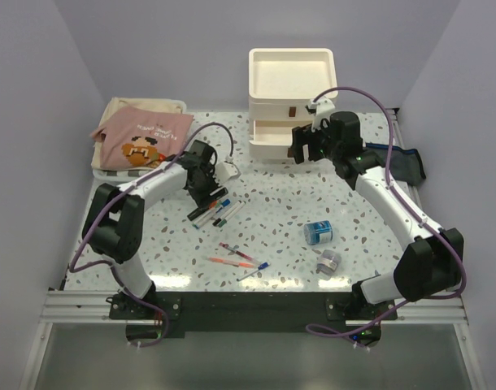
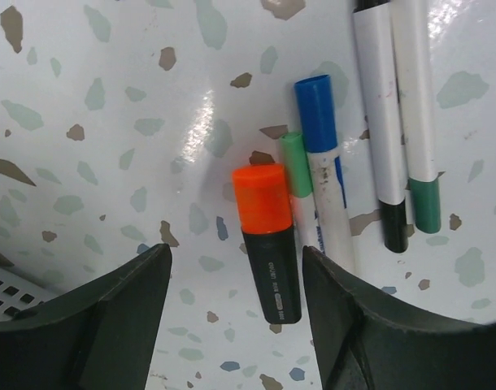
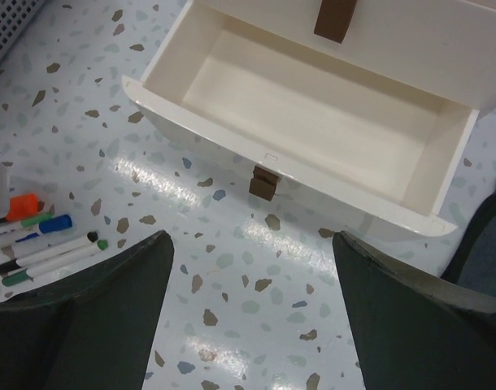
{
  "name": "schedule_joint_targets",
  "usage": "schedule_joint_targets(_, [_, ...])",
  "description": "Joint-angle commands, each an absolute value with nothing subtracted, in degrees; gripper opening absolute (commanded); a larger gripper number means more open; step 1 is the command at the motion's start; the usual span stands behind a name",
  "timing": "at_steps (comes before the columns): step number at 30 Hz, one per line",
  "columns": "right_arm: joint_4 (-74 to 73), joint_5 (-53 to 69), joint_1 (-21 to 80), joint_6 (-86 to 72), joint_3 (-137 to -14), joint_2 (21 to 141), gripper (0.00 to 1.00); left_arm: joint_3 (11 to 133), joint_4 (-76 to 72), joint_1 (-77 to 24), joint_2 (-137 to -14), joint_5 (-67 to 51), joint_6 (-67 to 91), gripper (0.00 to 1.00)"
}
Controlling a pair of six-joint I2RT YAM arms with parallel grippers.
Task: Sort the stationery into containers
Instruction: Pick up the pen from the center of the board.
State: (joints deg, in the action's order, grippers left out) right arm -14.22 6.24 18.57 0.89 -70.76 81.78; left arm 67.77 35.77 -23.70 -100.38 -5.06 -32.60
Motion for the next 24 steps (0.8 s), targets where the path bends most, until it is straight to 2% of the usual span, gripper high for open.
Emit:
schedule_joint_targets(1, [-11.4,8.0,18.4,0.6,-71.6,81.1,0.83,69.5,37.1,-25.5,-97.6,-8.3,-32.4,0.68])
schedule_joint_targets(7, [-11.4,8.1,18.4,0.5,-70.7,80.4,0.83,69.3,37.4,-27.2,-98.4,-10.3,-32.4,0.54])
schedule_joint_targets(24, [-11.5,7.3,17.8,1.1,-67.9,78.5,0.83,72.2,37.2,-29.1,-105.0,-10.7,-31.6,0.55])
